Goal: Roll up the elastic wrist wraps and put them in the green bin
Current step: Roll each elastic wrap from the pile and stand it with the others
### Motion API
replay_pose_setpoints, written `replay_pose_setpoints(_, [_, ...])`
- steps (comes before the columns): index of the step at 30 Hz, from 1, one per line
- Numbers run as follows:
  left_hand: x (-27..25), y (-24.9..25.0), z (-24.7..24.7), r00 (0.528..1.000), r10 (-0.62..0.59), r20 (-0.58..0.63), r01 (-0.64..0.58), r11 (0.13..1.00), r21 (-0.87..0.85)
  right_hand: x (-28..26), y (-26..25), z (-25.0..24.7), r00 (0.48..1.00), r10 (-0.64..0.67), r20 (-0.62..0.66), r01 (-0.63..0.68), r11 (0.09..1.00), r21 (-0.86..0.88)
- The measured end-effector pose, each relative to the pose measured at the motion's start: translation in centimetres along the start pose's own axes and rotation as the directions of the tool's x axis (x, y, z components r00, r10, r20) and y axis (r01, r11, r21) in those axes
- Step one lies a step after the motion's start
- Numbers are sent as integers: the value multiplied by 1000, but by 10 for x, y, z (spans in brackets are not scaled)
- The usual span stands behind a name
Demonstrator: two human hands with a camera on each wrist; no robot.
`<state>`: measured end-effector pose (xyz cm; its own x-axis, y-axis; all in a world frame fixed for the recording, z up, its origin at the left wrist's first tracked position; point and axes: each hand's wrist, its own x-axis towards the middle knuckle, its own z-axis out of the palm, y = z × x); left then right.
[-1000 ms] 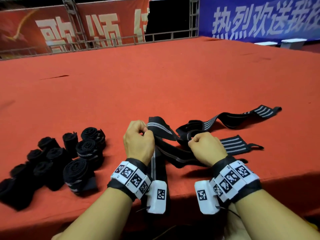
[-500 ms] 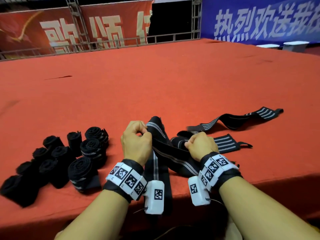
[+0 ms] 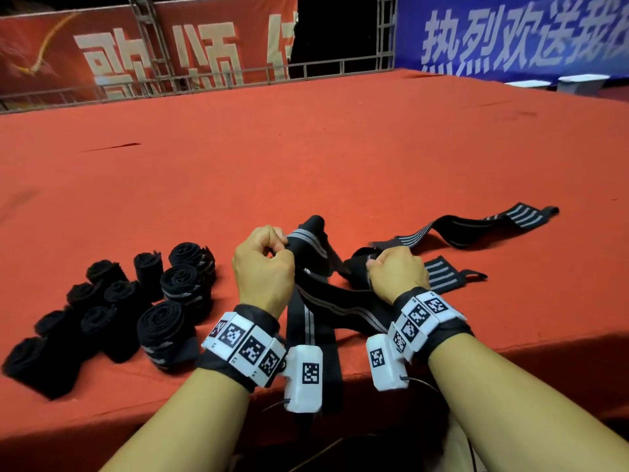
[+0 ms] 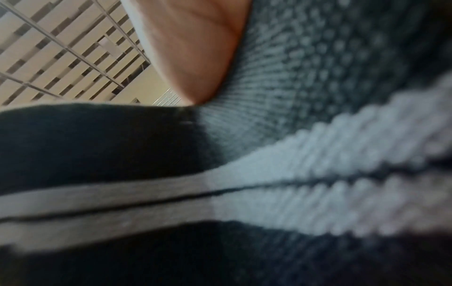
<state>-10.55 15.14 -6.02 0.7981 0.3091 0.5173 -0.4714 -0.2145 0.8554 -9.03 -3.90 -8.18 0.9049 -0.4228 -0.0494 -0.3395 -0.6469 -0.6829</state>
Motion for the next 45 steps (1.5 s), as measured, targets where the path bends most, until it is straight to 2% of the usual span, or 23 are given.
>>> replay_pose_setpoints(4, [3,1,-6,998,9,-61,-8,1000,16,7,1,-11,978,133,-161,-107,981,162])
replay_pose_setpoints(10, [13,12,-24,981,70,-178,-70,998,5,19,7,-30,935,237,-265,-152,940,306])
replay_pose_setpoints(12, [14,17,-28,981,80,-177,-81,997,4,13,3,-34,947,205,-248,-121,941,317])
replay_pose_setpoints(15, [10,24,-26,984,68,-166,-75,997,-36,0,-13,-26,996,-1,-95,26,964,263])
replay_pose_setpoints(17, [6,29,-25,986,60,-157,-74,994,-86,-14,-25,-21,980,-160,119,115,940,320])
replay_pose_setpoints(18, [4,32,-25,987,64,-150,-80,991,-109,-23,-31,-19,945,-213,248,108,918,380])
replay_pose_setpoints(20, [1,39,-28,988,81,-131,-100,983,-152,-39,-43,-17,835,-311,454,92,892,443])
replay_pose_setpoints(22, [-2,46,-31,990,100,-100,-118,974,-192,-55,-55,-16,745,-390,541,79,857,510])
replay_pose_setpoints(24, [-7,57,-35,991,123,-55,-132,966,-222,-69,-66,-20,731,-444,518,12,768,640])
replay_pose_setpoints(28, [-14,80,-45,983,180,31,-161,935,-316,-84,-82,-37,803,-458,382,-100,528,843])
replay_pose_setpoints(30, [-19,92,-51,976,207,70,-171,922,-348,-88,-88,-47,846,-439,303,-101,427,899])
replay_pose_setpoints(32, [-25,103,-54,971,218,98,-165,908,-384,-93,-95,-58,866,-439,240,-82,348,934])
replay_pose_setpoints(36, [-33,126,-61,987,136,81,-81,875,-478,-103,-103,-82,850,-512,126,-12,221,975])
replay_pose_setpoints(38, [-32,134,-65,990,125,65,-82,890,-449,-109,-106,-91,821,-566,73,52,202,978])
replay_pose_setpoints(40, [-27,139,-66,990,121,75,-89,939,-333,-115,-109,-97,789,-613,45,107,209,972])
replay_pose_setpoints(42, [-23,142,-65,990,94,101,-72,978,-198,-121,-110,-99,763,-646,38,156,240,958])
replay_pose_setpoints(45, [-20,145,-66,982,98,161,-84,993,-89,-128,-111,-101,724,-689,14,249,280,927])
